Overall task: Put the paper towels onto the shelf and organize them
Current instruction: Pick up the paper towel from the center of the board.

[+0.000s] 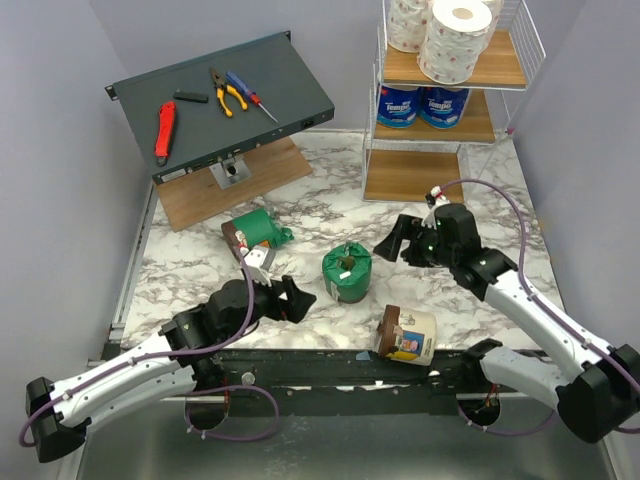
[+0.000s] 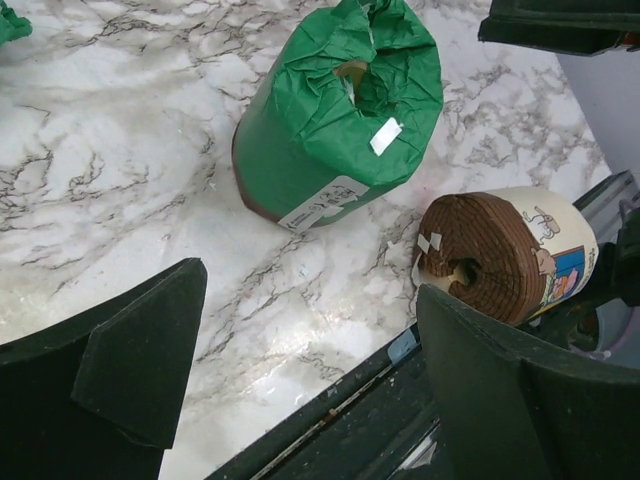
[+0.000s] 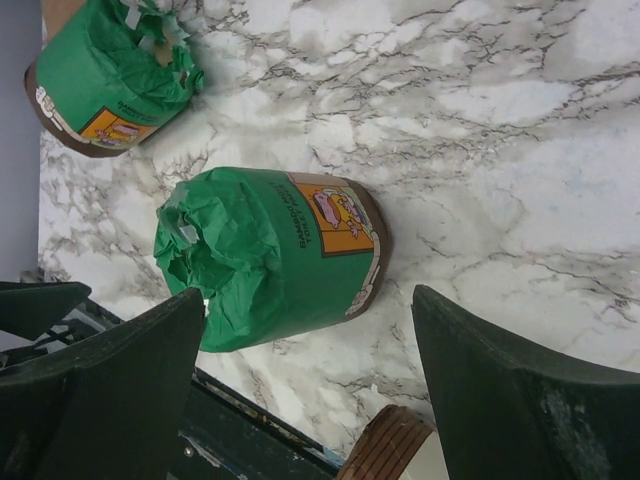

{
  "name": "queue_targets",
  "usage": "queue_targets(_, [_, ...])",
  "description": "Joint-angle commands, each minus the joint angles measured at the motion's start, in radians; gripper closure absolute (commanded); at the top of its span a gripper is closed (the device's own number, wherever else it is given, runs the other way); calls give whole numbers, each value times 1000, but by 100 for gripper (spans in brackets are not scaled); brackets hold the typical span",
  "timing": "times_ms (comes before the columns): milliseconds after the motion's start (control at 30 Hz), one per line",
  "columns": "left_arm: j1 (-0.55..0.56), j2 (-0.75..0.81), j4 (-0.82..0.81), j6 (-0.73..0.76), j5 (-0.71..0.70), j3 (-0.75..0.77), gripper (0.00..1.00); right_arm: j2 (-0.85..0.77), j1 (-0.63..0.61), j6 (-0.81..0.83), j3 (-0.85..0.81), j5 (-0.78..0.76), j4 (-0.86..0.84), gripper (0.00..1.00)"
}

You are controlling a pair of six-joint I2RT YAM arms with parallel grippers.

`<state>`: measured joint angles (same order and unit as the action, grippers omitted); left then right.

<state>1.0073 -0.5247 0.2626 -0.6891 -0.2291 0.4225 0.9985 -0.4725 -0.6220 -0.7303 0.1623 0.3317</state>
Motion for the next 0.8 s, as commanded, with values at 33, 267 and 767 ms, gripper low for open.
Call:
queue_targets(33, [-4, 83, -180, -50, -59, -73, 11, 79, -45, 69, -99, 56, 36, 13])
queue_targets(267, [-6, 136, -165, -59, -129, -115, 11, 249, -214, 119, -206, -78, 136, 13])
queue_targets(767, [-6, 73, -189, -15, -150, -123, 11, 378, -232, 90, -225, -199, 93, 19])
